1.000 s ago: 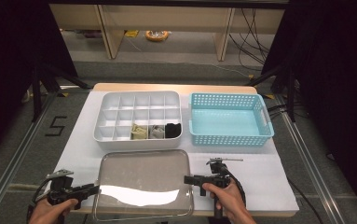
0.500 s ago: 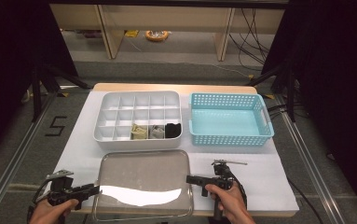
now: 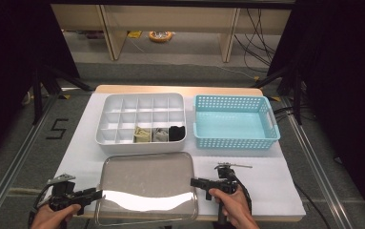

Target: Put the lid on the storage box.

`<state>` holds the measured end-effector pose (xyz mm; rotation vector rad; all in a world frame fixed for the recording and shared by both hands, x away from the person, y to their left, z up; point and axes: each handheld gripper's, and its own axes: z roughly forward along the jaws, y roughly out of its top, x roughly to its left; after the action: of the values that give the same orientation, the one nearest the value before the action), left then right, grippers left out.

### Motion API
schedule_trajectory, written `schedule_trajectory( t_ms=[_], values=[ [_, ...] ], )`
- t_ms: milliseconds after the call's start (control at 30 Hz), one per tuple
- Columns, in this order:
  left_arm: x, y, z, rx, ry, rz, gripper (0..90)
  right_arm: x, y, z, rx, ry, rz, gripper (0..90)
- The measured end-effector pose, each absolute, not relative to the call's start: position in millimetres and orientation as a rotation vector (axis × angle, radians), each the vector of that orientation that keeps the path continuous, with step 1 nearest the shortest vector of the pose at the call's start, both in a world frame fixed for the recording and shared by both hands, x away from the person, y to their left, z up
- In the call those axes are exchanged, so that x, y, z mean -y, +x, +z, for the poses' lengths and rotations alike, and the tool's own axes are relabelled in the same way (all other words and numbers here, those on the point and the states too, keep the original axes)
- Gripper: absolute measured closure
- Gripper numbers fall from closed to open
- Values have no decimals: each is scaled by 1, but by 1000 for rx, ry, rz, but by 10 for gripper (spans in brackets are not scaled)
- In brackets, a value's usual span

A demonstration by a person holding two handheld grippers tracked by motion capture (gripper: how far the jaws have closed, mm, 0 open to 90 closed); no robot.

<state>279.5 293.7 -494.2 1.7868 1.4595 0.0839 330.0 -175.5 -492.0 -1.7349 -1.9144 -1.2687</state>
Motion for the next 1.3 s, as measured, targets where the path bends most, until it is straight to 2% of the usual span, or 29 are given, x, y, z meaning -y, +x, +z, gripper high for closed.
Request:
schedule_trajectory(
  t_ms=[233,333,533,833,933,1033,1100,1133,1300],
  values=[
    [-293,280,-494,-1456,1785,81,575,179,330,-491,1862,-1737,-1299,557],
    [-294,279,-494,-1455,1782,80,574,183,331,-498,1852,-1666,-1368,636],
    [-297,279,-495,-1431,1816,75,568,173,330,-492,1980,-1596,-1374,668],
    [-292,278,-494,-1439,1753,49,408,172,325,-481,2134,-1533,-1376,669],
    [-291,279,-494,-1465,1729,84,341,172,323,-476,2140,-1526,-1380,687],
    [-292,279,-494,-1468,1725,72,329,171,325,-474,2194,-1499,-1392,695],
    [-290,279,-494,-1460,1711,79,347,170,327,-472,2222,-1494,-1389,698],
    [-290,278,-494,-1456,1698,49,431,170,327,-470,2238,-1479,-1392,698],
    [-291,276,-489,-1480,1686,83,518,165,330,-460,2299,-1473,-1368,700]
  ],
)
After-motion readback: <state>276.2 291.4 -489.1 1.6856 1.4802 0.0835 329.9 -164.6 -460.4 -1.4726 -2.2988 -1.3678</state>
